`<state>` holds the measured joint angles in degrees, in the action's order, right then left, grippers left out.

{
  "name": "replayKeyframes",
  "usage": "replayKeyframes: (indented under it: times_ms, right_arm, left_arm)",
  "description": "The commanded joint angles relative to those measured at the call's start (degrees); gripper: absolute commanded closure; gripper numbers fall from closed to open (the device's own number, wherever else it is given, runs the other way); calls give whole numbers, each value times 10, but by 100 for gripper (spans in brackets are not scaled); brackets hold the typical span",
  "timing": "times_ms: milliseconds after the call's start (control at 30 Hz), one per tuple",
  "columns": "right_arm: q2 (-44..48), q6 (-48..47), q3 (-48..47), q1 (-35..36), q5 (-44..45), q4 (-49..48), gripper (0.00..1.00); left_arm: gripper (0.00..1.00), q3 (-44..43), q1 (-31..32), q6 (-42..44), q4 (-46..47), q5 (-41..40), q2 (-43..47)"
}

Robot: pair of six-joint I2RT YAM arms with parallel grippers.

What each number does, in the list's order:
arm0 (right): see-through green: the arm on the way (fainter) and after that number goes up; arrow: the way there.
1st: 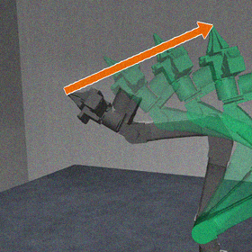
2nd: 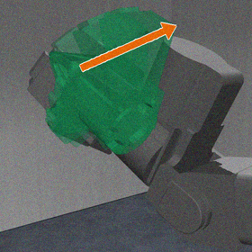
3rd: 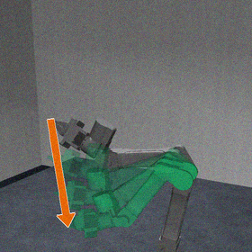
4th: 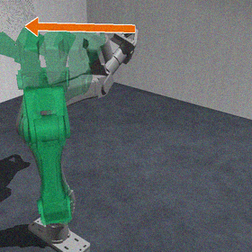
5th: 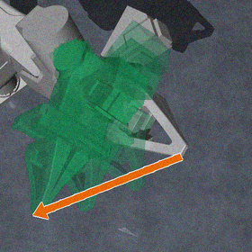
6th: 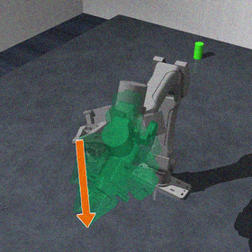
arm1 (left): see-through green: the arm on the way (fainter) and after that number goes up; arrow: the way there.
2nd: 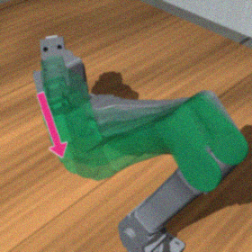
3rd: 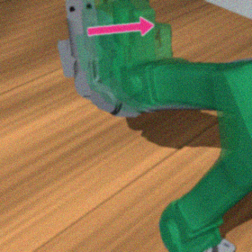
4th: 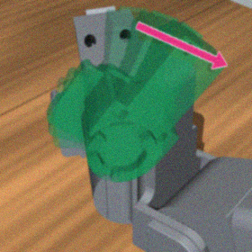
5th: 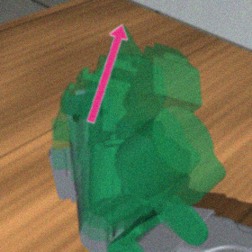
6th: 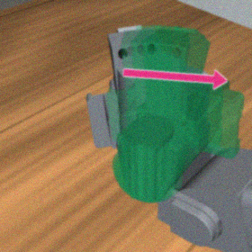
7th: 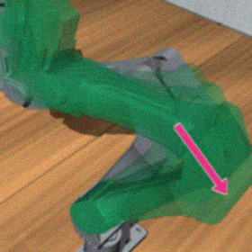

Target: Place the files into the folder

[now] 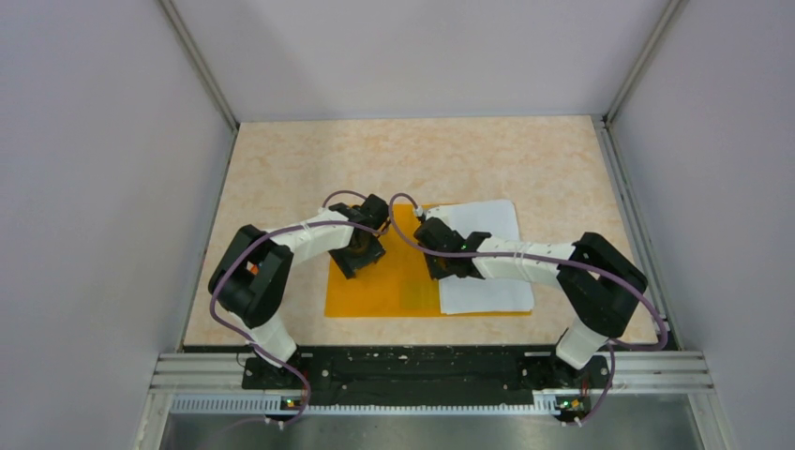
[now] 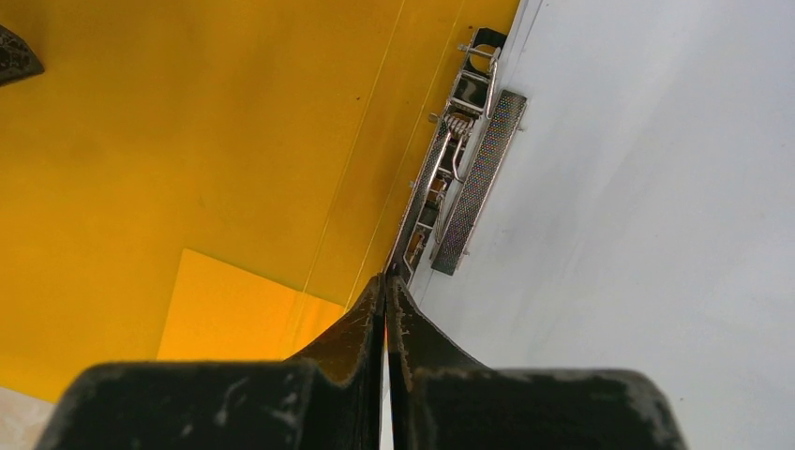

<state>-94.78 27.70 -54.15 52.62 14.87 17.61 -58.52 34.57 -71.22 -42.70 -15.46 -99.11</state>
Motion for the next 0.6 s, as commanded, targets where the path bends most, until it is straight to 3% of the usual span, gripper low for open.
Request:
replayKeyframes:
  times_ms: [0,433,567]
  right_arm:
    - [3,2,-13,2,5,53,100]
    - [44,8,-37,-16,10,60,96]
    - [67,15,-37,-29,12,55,83]
  left_arm:
    - [32,85,-1,-21,74,62,-96]
    - [31,68,-1,-1,63,48,-76]
    - [28,56,0,17,60,47,-63]
